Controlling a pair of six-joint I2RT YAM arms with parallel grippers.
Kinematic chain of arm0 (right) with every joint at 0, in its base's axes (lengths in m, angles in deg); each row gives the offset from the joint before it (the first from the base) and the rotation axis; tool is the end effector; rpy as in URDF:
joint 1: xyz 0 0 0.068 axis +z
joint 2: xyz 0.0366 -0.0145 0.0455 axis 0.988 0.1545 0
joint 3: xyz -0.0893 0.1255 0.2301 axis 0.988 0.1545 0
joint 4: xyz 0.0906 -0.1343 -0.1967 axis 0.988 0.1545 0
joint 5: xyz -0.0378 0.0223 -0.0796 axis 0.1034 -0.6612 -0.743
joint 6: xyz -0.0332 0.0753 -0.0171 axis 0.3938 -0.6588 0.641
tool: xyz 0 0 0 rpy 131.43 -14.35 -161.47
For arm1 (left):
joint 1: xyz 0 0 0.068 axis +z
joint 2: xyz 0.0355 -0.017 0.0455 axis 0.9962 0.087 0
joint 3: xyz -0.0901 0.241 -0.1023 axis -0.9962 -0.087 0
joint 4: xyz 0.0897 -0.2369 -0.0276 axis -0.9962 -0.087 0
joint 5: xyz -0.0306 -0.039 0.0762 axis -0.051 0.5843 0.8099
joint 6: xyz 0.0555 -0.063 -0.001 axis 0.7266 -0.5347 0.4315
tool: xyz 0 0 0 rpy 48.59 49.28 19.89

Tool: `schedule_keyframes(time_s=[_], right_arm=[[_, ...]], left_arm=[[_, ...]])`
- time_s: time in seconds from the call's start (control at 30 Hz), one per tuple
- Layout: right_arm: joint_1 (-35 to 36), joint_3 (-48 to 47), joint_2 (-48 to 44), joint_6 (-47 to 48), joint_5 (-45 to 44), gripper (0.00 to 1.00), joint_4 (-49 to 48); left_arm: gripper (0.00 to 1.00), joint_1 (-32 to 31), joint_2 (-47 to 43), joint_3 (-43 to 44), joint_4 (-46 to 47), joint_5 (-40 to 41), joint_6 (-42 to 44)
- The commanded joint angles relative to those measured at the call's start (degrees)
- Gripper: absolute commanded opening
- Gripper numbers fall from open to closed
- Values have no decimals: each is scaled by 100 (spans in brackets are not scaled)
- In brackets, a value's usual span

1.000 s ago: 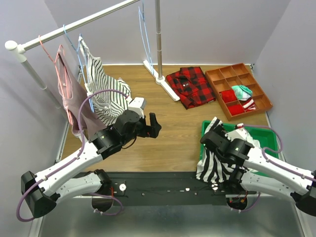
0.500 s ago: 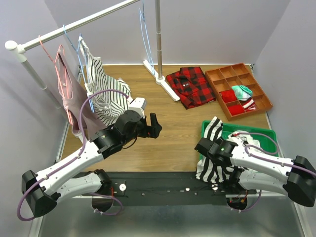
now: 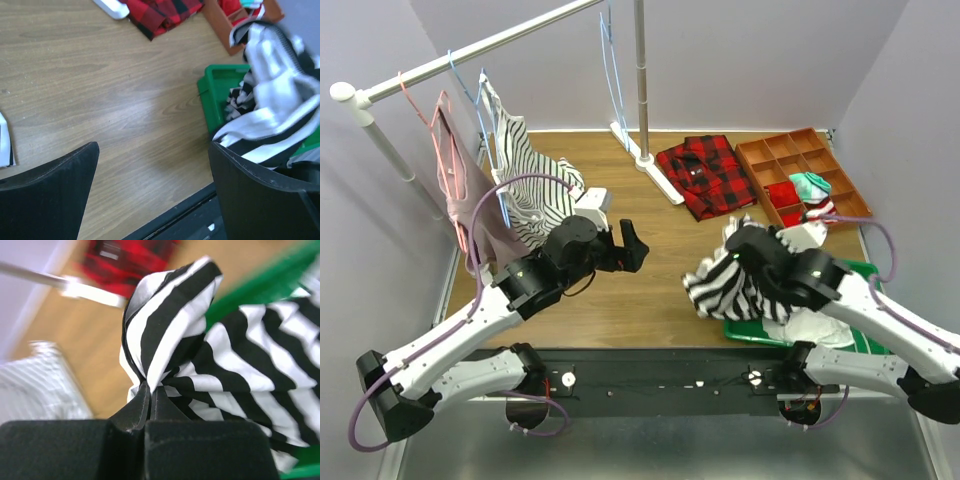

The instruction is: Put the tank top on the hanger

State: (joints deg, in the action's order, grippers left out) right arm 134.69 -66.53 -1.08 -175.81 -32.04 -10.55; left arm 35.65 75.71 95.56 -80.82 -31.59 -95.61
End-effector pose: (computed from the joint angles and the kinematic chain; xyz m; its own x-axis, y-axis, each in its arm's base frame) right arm 0.1498 0.1097 0.2957 -0.3051 0.6973 -0.6486 0.5142 0.6939 0.5041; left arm 0.1610 -0.1660 0.3234 -0.5983 -0.2022 -0.7753 0.3423 0.8104 -0.4755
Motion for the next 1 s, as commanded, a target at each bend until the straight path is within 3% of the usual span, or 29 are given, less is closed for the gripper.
schedule_keyframes(time_s=[0.0, 0.07, 0.27, 0.4, 0.5, 0.53, 0.6, 0.67, 0.73, 0.77, 0.83, 0.97], right_arm=[[29, -1850, -62, 2718, -621, 1, -734], [21, -2450, 184, 3787, -280, 1, -1341], [29, -4455, 1863, 5059, 1046, 1, -1966], [21, -4633, 2610, 5095, 2015, 1, -2397], [29, -3793, 2857, 4806, 2849, 1, -2905], [29, -3415, 2840, 4727, 3121, 5, -3438], [47, -2268, 2831, 4489, 3948, 28, -3994], [108, -1753, 2910, 4410, 4274, 51, -4366], [108, -1366, 3033, 4401, 4066, 60, -4183], [100, -1311, 3068, 4357, 3586, 70, -4034], [65, -1093, 3095, 4357, 3100, 77, -3761], [-574, -391, 2928, 4278, 3193, 76, -4110]], left_arm=[[99, -21, -188, 617, -338, 606, -124], [99, -21, -241, 872, -444, 924, -150], [99, -3, -583, 1382, -778, 2067, -177], [99, 6, -838, 1698, -1103, 2621, -106], [99, 6, -1048, 1787, -1253, 2876, -80], [99, 6, -1102, 1752, -1271, 2911, -80], [99, 6, -1242, 1664, -1245, 2973, -71], [99, 6, -1260, 1541, -1227, 2956, -1], [99, 6, -1147, 1453, -1218, 2886, 17], [99, 6, -1085, 1418, -1209, 2833, 17], [99, 6, -883, 1269, -1157, 2684, -9], [99, 14, -628, 883, -938, 2324, -124]])
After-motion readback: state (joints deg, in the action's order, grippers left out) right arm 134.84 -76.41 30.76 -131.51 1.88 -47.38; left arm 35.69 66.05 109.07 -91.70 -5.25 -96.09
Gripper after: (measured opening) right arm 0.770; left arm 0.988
